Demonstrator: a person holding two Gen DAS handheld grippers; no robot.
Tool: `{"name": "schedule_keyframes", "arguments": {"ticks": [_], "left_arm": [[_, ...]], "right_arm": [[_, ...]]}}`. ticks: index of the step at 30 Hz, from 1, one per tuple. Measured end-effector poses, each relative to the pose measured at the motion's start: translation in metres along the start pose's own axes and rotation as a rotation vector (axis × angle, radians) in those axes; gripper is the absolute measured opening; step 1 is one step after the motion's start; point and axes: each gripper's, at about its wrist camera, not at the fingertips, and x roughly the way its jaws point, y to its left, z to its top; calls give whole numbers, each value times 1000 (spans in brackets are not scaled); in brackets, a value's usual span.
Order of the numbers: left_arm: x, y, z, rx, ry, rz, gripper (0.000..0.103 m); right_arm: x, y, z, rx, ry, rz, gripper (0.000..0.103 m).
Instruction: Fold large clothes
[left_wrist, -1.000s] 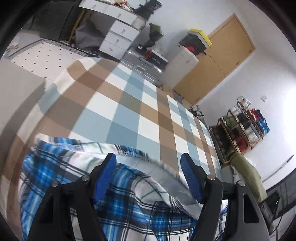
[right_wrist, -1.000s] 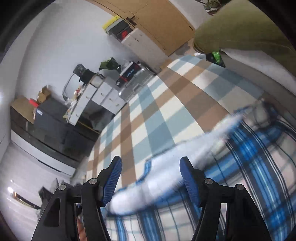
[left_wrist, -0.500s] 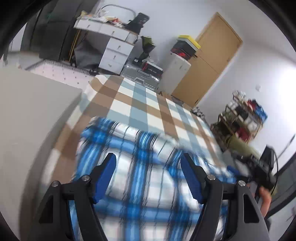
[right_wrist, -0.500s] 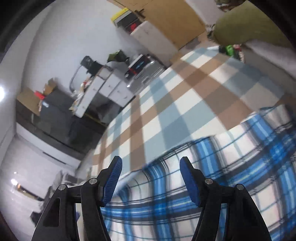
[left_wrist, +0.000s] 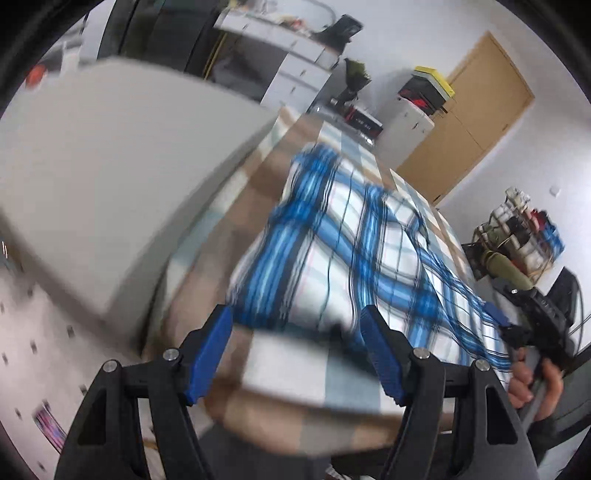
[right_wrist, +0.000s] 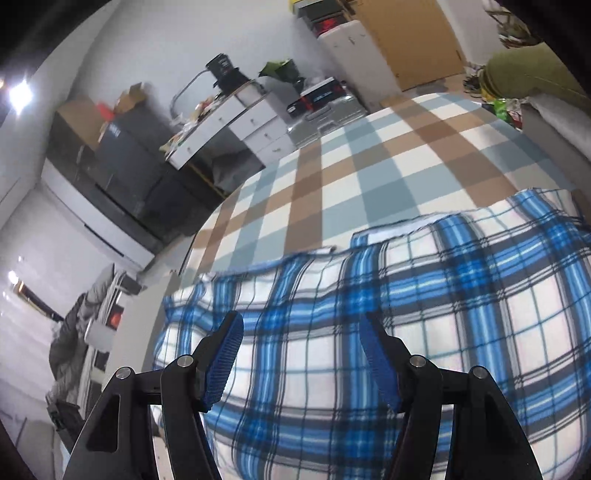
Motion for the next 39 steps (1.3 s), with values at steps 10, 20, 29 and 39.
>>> {"name": "schedule_keyframes", "arguments": {"ticks": [10, 20, 29, 39], "left_arm": [[29, -5, 8, -105, 50, -212, 67], [48, -20, 17, -119, -111, 32, 11], [13, -9, 2, 58, -234, 89, 1], [21, 11, 4, 10, -172, 59, 4]], "right_arm": [[0, -4, -32, 30, 31, 15, 66], [1, 1, -34, 12, 43, 28, 66], [11, 18, -44, -124, 41, -140, 66], [45, 24, -59, -250, 97, -302, 47]]}}
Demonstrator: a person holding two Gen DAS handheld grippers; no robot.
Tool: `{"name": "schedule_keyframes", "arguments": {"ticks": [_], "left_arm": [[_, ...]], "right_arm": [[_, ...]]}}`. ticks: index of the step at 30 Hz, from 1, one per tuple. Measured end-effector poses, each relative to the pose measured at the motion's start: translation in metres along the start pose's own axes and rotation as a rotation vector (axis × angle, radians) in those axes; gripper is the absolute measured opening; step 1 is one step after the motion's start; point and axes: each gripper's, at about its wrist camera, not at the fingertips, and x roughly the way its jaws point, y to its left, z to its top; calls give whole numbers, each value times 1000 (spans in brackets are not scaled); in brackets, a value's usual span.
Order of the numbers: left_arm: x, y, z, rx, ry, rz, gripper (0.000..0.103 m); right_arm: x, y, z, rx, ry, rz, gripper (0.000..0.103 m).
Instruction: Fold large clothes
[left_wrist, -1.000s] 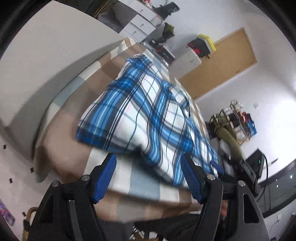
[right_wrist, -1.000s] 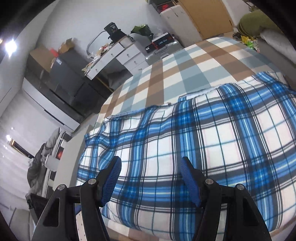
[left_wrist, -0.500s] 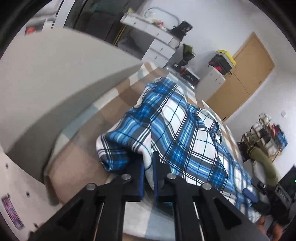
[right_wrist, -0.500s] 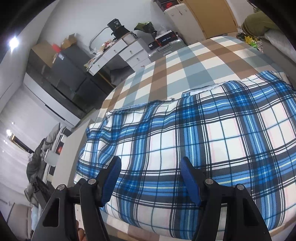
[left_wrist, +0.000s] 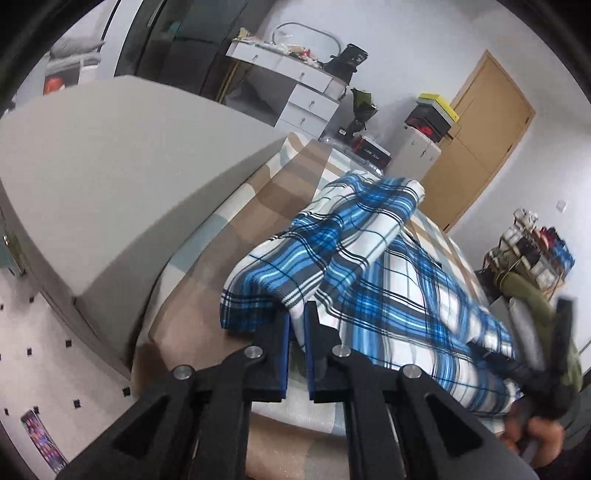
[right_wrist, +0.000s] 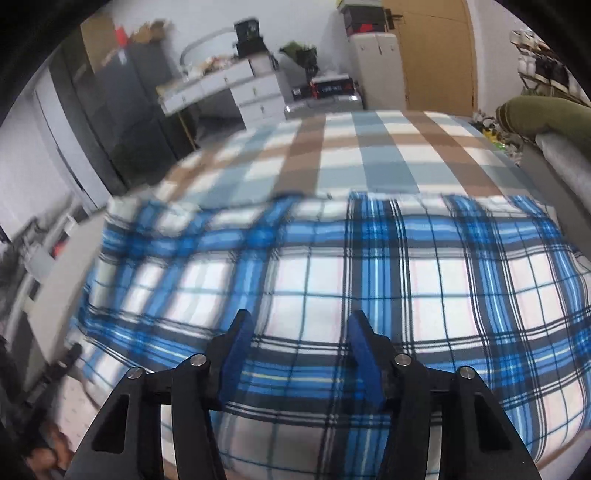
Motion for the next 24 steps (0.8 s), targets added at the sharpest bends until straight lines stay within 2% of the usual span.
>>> {"name": "schedule_keyframes", "arguments": {"ticks": [1, 3, 4, 6, 9, 11, 13, 15, 17, 19, 21, 24], "left_arm": [[-1, 2, 2, -8, -5, 2, 4], [-5, 6, 6, -25, -19, 11, 7], [-8, 7, 6, -30, -26, 15, 9], [-16, 13, 5, -35, -55, 40, 11], [-21, 17, 5, -22, -78, 86, 12], [-24, 12, 7, 4, -94, 95, 18], [-25, 5, 14, 45, -89, 76, 41], [-20, -8, 28, 97, -58, 22, 51], [-7, -27, 43, 177, 3, -34, 54], [11, -44, 55, 222, 45, -19, 55], [33, -55, 65, 250, 74, -23, 55], [64, -55, 78, 206, 113, 4, 55]], "right_arm": [[3, -2, -1, 7, 1, -23, 40], [2, -4, 0, 11, -1, -38, 33], [1, -10, 0, 38, -6, -41, 24], [-3, -18, 1, 80, -22, -62, 15], [-14, -23, 4, 122, -68, -29, 20], [-15, -20, 5, 119, -66, -6, 22], [-11, -15, 4, 101, -47, -4, 29], [-9, -8, 3, 67, -43, -19, 33], [-9, -5, 3, 51, -45, -18, 38], [-9, -4, 3, 53, -45, -4, 43], [-9, -5, 2, 57, -43, -2, 43], [-7, -6, 2, 58, -38, 2, 43]]}}
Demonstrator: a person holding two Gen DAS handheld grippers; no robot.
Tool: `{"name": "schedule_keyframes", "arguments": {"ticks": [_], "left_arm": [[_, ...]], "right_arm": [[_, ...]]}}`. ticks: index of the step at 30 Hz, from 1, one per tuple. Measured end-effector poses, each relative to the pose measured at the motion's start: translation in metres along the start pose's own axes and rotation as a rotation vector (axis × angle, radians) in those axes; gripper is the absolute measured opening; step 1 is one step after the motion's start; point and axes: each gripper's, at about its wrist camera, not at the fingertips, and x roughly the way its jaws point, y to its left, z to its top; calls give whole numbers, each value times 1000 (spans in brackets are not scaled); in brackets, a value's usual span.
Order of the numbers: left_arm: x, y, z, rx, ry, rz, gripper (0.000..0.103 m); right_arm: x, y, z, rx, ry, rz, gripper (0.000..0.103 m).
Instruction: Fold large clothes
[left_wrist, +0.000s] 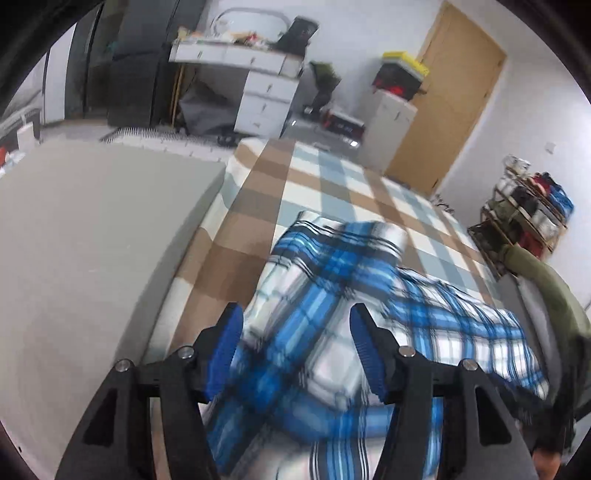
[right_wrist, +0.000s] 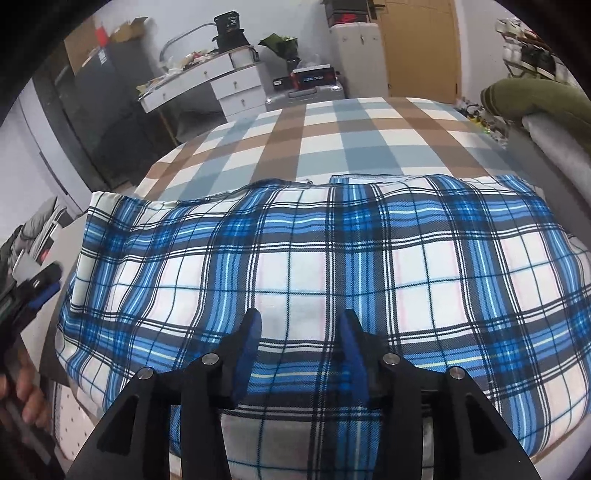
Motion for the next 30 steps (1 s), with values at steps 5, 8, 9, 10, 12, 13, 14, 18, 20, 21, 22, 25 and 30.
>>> {"name": "schedule_keyframes", "arguments": {"ticks": [5, 8, 9, 10, 12, 13, 14, 18, 20, 21, 22, 25, 30], "left_arm": [[25, 16, 6, -97, 37, -40, 11], [4, 19, 3, -110, -50, -43, 0], [-10, 21, 2, -105, -99, -27, 0], [-16, 22, 3, -104, -126, -10, 0], [-25, 29, 5, -113, -149, 61, 0], [-22, 34, 7, -123, -138, 79, 0], [-19, 38, 6, -136, -115, 92, 0], [-7, 30, 6, -96, -69, 170, 10], [-11, 27, 5, -94, -69, 186, 34], [-17, 26, 4, -99, -88, 165, 46], [-24, 25, 3, -99, -112, 142, 48], [-42, 18, -2, -50, -155, 109, 49], [-59, 25, -24, -64, -106, 48, 50]], "right_arm": [[1, 0, 0, -4, 7, 7, 46], [2, 0, 1, -1, 11, 16, 48], [2, 0, 0, -1, 12, 17, 48], [2, 0, 1, 0, 13, 18, 48], [1, 0, 1, 1, 15, 19, 49], [2, 0, 1, 0, 16, 19, 49], [2, 0, 1, -1, 18, 19, 49], [0, 1, 0, -1, 15, 23, 51], [-2, 0, 1, 10, 8, 30, 51], [-3, -1, 1, 15, 2, 36, 51], [-4, -2, 1, 20, -3, 39, 51], [1, -3, 1, 18, 16, 24, 51], [1, 13, -4, -69, 5, -36, 55]]}}
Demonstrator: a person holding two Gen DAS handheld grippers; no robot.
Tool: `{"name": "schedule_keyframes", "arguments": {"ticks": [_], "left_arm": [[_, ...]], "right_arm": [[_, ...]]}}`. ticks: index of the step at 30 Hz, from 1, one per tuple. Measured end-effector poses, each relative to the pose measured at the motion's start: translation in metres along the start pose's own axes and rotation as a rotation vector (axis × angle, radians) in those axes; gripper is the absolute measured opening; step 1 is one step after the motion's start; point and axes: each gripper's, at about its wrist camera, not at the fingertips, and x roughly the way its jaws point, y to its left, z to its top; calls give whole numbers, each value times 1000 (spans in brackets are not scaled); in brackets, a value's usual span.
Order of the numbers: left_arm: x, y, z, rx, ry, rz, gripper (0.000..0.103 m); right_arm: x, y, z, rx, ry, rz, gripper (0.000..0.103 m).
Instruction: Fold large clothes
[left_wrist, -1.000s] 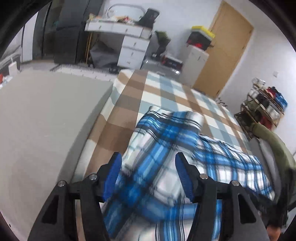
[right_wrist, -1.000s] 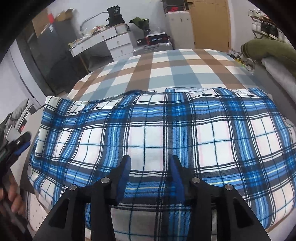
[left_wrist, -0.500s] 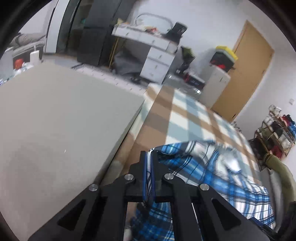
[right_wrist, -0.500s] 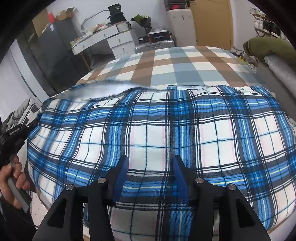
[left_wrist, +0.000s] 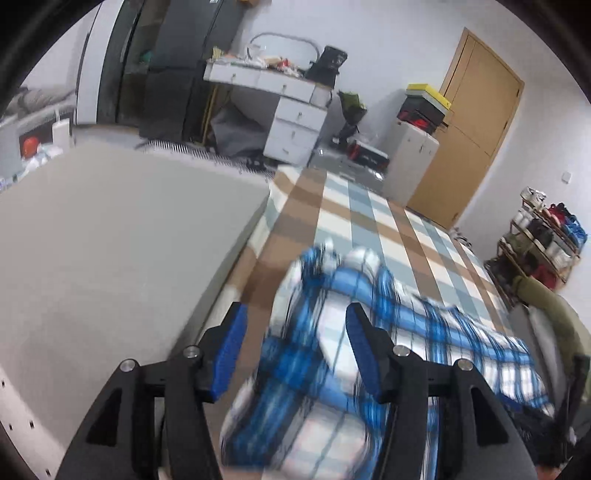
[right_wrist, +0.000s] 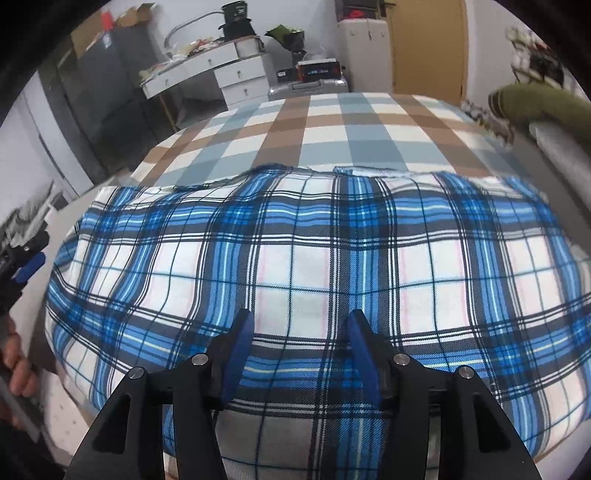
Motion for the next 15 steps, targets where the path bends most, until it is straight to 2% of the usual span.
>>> {"name": "schedule_keyframes", "arguments": {"ticks": [3, 6, 9, 13, 15], "left_arm": [[-13, 10, -22, -58, 58, -49, 50], [-25, 17, -48, -104, 147, -134, 50], [-32, 21, -68, -179, 210, -216, 50], [-21, 16, -67, -201, 243, -264, 50], [-4, 7, -62, -205, 265, -306, 50]], "right_arm": [[-11, 0, 1, 19, -42, 72, 56], [-21, -3, 3, 41, -88, 88, 59], [-25, -5, 5, 69, -97, 110, 60], [-28, -1, 6, 59, -103, 131, 60], [-29, 3, 4, 39, -101, 140, 65]]}}
